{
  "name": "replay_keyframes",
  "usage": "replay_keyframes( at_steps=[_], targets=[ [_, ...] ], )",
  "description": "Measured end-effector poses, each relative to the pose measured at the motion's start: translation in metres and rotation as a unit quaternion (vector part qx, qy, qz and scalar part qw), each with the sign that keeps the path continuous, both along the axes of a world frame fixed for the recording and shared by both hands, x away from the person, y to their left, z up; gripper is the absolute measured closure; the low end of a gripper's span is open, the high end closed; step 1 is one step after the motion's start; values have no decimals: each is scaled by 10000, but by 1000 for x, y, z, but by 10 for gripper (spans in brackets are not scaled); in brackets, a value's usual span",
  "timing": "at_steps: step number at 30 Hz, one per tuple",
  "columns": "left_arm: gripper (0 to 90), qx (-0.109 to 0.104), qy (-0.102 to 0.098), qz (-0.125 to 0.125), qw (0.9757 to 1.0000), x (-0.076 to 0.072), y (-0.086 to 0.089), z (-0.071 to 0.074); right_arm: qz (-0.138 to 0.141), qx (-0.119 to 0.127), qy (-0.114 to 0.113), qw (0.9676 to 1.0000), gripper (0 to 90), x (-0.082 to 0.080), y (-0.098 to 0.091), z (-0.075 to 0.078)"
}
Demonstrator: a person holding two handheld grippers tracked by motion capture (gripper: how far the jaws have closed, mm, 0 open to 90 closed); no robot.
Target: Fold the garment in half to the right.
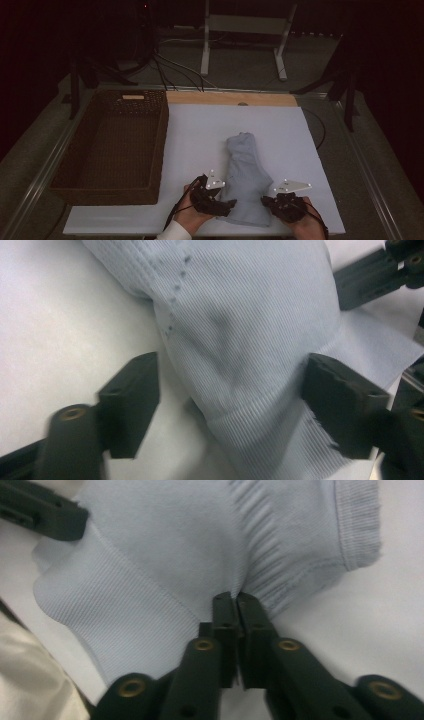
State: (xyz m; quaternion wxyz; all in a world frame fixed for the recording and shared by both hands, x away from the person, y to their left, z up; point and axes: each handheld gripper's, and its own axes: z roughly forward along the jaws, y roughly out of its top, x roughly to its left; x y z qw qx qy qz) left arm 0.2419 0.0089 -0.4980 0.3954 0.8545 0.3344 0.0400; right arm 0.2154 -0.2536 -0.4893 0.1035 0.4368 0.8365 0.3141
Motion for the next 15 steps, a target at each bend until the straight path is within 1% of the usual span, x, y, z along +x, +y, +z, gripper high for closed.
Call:
replay_keyframes(
  at_steps=[2,3,4,6,8,11,15],
  targets=[
    [348,10,5,-47,10000,-1,0,0,-171,-107,-34,9998,651,1,0,-1],
    [364,15,19,-60,10000,-1,-1,1,-251,-129,-22,9996,585,2,-1,-2],
    [384,25,27,-85,10000,-1,-1,1,-318,-175,5,9993,543,2,-1,-3],
    [431,31,23,-108,9999,-1,-1,1,-446,-173,72,9988,488,4,-1,-4],
    [482,51,45,-128,9999,-1,-1,1,-509,-171,125,9985,460,4,-2,-5],
    [611,45,64,-155,9998,-1,1,2,-539,-133,197,9983,444,5,-1,-6],
    [709,90,54,-239,9997,-1,2,4,-551,-28,253,9982,428,3,-2,-4]
  ],
)
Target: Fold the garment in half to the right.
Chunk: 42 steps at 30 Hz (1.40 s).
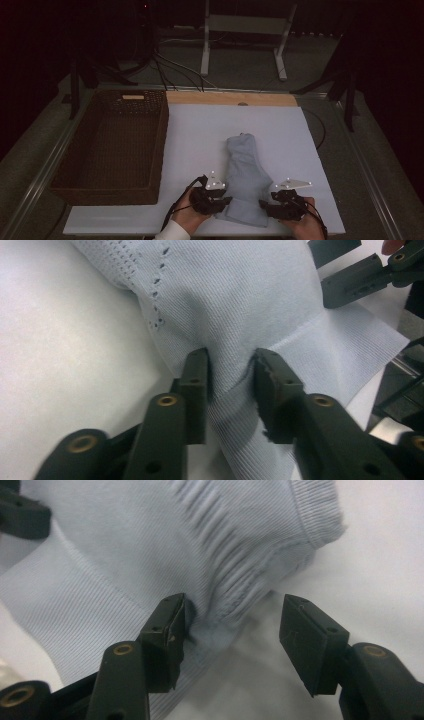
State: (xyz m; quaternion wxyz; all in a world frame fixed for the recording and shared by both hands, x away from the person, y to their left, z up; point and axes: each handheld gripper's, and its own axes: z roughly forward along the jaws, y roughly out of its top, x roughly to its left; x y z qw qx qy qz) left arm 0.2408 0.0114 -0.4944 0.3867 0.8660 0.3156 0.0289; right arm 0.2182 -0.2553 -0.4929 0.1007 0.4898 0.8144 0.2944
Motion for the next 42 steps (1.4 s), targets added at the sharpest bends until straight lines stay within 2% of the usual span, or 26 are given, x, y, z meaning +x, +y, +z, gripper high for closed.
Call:
replay_keyframes(
  at_steps=[5,12,18,21,26,29,30,32,35,37,42],
  targets=[
    [761,38,-3,-61,10000,0,-2,1,24,94,186,9998,470,-1,1,-2],
    [778,13,8,-78,10000,-1,-1,3,-33,209,345,9992,558,4,7,-6],
    [784,-53,45,-84,9999,-2,-2,3,126,239,442,9987,764,5,12,-5],
    [786,-62,43,-102,9999,-4,-3,4,132,115,358,9992,809,6,13,-3],
    [786,-157,107,-144,9997,-7,-8,4,129,-163,135,9997,819,6,13,0],
    [786,-198,127,-261,9994,-12,-15,4,38,-337,-35,9994,820,7,11,2],
    [784,-164,97,-315,9993,-12,-16,5,11,-336,-42,9994,819,8,10,2],
    [765,-227,103,-306,9992,-11,-16,6,-8,-303,-41,9995,818,8,7,2],
    [679,-280,79,-294,9991,-7,-12,9,-4,-265,-70,9996,808,6,6,3],
    [623,-345,-18,-242,9991,-6,-9,11,-19,-213,-105,9997,787,5,5,4],
    [510,-533,-184,-27,9984,0,-2,21,-40,-110,-203,9997,672,2,3,5]
  ],
)
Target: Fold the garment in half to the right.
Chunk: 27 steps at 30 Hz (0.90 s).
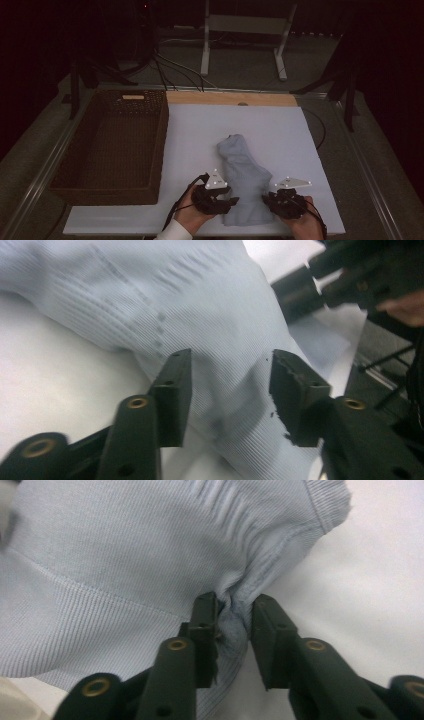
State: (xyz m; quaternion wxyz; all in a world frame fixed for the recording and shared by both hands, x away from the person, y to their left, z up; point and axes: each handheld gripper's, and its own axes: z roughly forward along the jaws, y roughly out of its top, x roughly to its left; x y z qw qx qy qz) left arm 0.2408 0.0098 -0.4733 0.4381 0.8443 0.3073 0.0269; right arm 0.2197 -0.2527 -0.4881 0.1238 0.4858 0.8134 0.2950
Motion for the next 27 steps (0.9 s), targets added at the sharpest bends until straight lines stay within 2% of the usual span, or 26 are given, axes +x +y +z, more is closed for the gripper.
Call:
replay_keyframes(
  at_steps=[5,12,17,22,27],
  targets=[
    [413,-105,-183,232,9995,10,7,11,-33,143,-177,9997,503,-3,-2,4],
    [287,-276,-388,497,9976,25,12,21,1,261,-424,9988,344,-8,1,9],
    [198,-267,-551,594,9964,32,11,26,-33,373,-579,9976,279,-10,0,12],
    [80,-250,-698,665,9950,41,10,31,-48,651,-693,9955,227,-11,-4,14],
    [50,-323,-763,663,9944,51,9,33,-94,751,-771,9941,187,-11,-6,15]
  ],
)
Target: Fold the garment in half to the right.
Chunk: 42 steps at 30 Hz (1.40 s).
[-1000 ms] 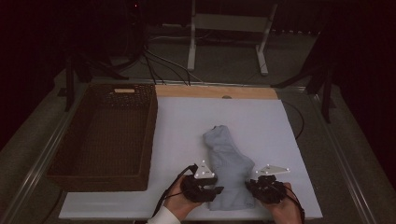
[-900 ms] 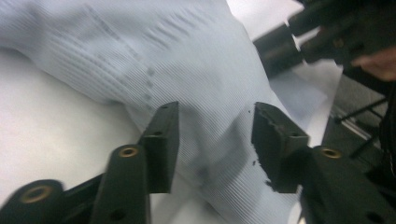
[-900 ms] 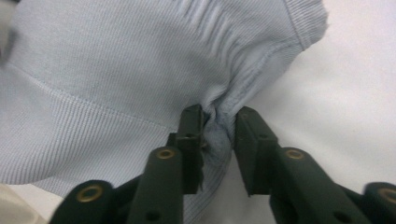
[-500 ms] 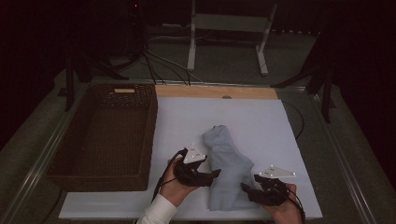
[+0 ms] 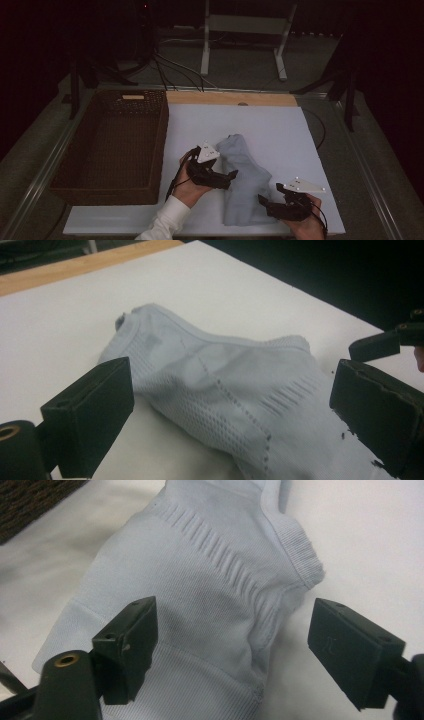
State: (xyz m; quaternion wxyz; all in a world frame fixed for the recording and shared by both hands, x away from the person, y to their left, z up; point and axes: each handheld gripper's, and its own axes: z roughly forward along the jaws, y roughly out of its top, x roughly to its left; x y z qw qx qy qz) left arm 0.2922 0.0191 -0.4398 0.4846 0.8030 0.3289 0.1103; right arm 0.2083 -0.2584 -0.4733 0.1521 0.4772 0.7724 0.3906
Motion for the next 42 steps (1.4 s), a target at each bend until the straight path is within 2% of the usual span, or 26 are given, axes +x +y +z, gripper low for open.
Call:
replay_keyframes(
  at_steps=[12,14,19,26,32,38,42],
  targets=[
    [78,-111,-180,69,9998,27,0,3,-52,141,-210,9997,149,-1,-4,2],
    [64,-72,-200,52,9998,31,-1,4,-74,167,-250,9995,148,-2,-5,3],
    [4,-90,-268,-52,9996,38,-1,5,-121,173,-348,9992,142,-2,-5,3],
    [2,-112,-423,-198,9988,48,-4,1,-133,173,-460,9987,132,-3,-5,2],
    [2,-158,-373,-386,9984,60,-7,-4,-148,209,-564,9981,132,-3,-6,3],
    [3,-157,-636,-451,9968,70,-10,-10,-152,177,-650,9976,132,-4,-5,2],
    [19,-185,-711,-439,9963,77,-11,-13,-151,183,-697,9973,133,-4,-5,2]
  ],
)
